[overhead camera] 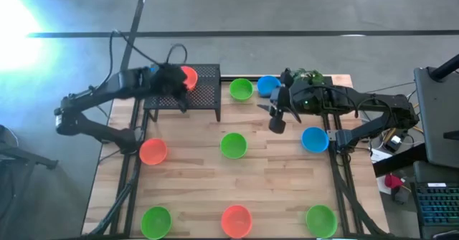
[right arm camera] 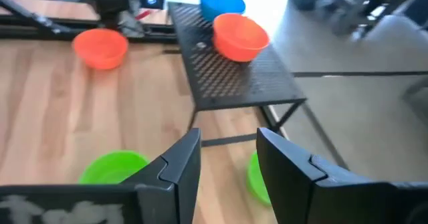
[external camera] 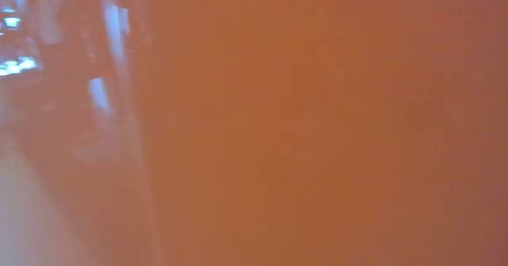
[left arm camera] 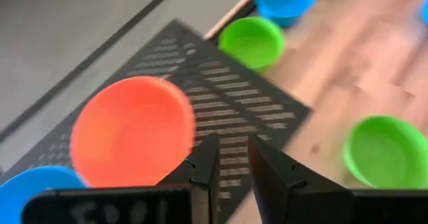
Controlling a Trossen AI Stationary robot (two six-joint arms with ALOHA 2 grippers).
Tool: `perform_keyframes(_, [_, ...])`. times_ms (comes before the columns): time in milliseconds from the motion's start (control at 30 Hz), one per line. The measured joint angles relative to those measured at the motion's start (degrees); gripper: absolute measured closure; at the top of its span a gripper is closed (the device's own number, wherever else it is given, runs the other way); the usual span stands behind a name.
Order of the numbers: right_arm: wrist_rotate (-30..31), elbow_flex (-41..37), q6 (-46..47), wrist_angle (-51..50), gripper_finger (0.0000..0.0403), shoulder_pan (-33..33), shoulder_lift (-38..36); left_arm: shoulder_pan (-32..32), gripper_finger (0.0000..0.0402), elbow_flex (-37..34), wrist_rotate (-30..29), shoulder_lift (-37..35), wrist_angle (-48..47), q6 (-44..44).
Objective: Pick & Place Mini bowls
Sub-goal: Put the green bowl on the shelf
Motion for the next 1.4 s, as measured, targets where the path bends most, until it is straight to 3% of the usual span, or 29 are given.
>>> perform_keyframes(300, [-0.8, 0.0, 1.9, -3.9, 0.026, 0.0, 0.0, -20.0, 0.033, -0.8, -4.1, 2.2, 4.2, 3.2])
perform_keyframes(500, [-0.8, 0.0, 3.0, -4.8, 0.0268, 0.0, 0.0, -26.6, 0.033, -3.3, -3.3, 5.3, 7.1, 2.5])
perform_keyframes(667, [-0.8, 0.0, 3.0, -4.8, 0.0267, 0.0, -0.2, -28.0, 0.033, -6.2, -1.7, 8.4, 11.0, -0.8])
perform_keyframes(1067, [-0.8, 0.0, 2.9, -4.9, 0.0258, 0.0, -0.2, -28.0, 0.033, -6.8, -1.5, 19.0, 13.7, 0.9])
perform_keyframes(1167, [-0.8, 0.0, 2.9, -4.9, 0.0259, 0.0, -0.2, -27.6, 0.033, -6.8, -1.5, 22.1, 13.9, -3.3])
perform_keyframes(1400, [-0.8, 0.0, 2.8, -5.0, 0.0259, 0.0, -0.2, -25.4, 0.033, -6.8, -1.5, 28.2, 14.5, -22.5])
